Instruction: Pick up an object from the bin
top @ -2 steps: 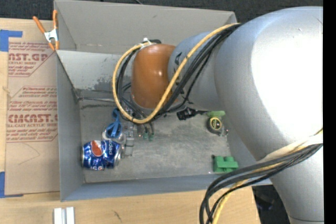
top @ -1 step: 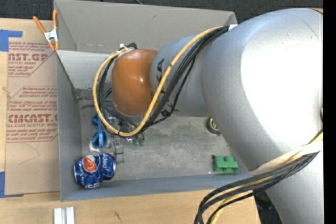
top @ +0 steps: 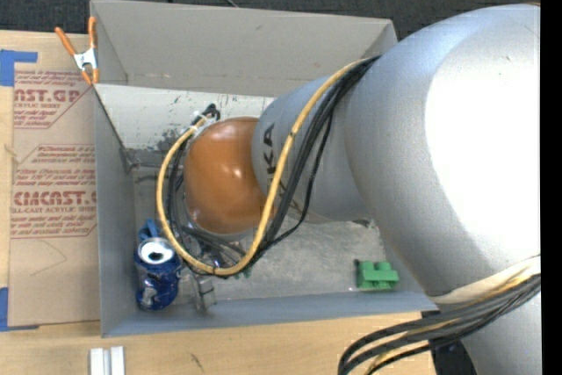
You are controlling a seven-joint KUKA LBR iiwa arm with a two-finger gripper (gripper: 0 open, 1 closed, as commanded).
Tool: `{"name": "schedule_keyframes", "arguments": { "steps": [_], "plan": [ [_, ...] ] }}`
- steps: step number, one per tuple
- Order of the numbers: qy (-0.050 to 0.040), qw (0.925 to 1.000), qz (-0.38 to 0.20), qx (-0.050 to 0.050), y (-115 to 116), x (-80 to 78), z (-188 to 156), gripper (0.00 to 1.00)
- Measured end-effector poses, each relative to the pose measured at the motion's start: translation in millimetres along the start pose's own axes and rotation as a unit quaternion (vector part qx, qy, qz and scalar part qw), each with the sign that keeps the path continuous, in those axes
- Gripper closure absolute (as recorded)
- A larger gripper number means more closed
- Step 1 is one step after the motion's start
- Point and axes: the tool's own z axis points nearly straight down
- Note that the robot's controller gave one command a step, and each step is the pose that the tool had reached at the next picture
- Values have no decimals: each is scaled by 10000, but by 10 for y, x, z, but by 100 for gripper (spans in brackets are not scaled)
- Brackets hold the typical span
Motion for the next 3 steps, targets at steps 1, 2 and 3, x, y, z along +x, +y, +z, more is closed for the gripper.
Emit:
{"name": "schedule_keyframes", "arguments": {
  "steps": [1, 2, 3],
  "plan": [
    [27, 9718, -2359, -4, -454, -201, 108, 0],
    [-27, 9455, -3255, 3, -206, 57, 82, 0],
    [-21, 9455, -3255, -2, -204, 57, 80, 100]
  ]
}}
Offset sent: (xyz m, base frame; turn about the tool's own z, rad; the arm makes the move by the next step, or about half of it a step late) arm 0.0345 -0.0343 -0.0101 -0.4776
